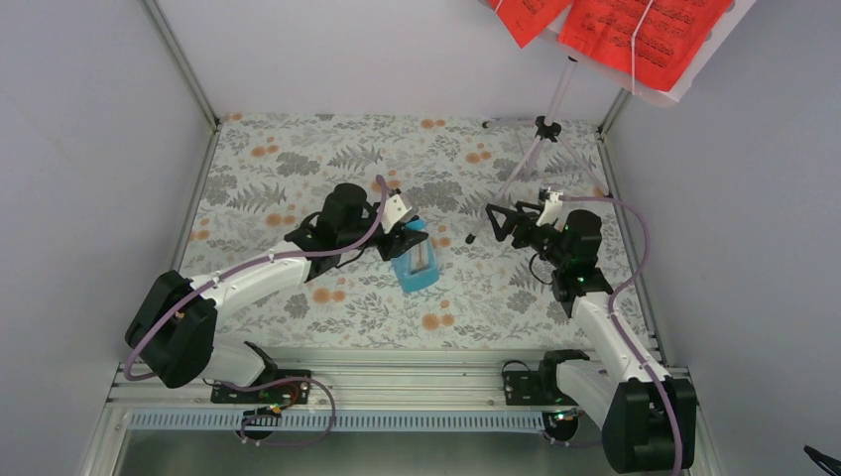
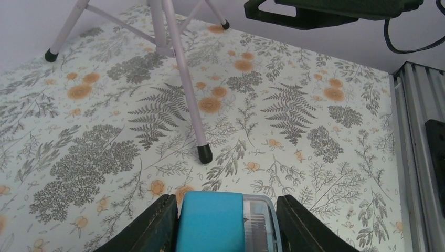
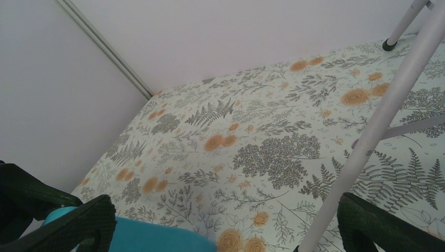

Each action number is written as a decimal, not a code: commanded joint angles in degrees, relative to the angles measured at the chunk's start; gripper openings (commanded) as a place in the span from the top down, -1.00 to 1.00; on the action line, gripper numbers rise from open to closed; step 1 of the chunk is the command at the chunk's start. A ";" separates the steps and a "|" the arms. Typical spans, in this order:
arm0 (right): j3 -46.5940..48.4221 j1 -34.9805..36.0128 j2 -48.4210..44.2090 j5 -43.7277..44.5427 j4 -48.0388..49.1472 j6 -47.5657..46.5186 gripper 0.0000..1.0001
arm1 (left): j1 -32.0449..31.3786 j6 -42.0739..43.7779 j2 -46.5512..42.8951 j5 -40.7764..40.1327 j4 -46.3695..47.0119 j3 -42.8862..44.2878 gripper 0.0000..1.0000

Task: Pack up the instrument practice props

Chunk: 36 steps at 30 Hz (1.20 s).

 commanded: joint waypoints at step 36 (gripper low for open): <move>-1.38 -0.78 -6.19 1.71 -1.46 -0.77 -0.99 | -0.29 -5.14 3.60 -4.61 1.55 -1.23 -0.89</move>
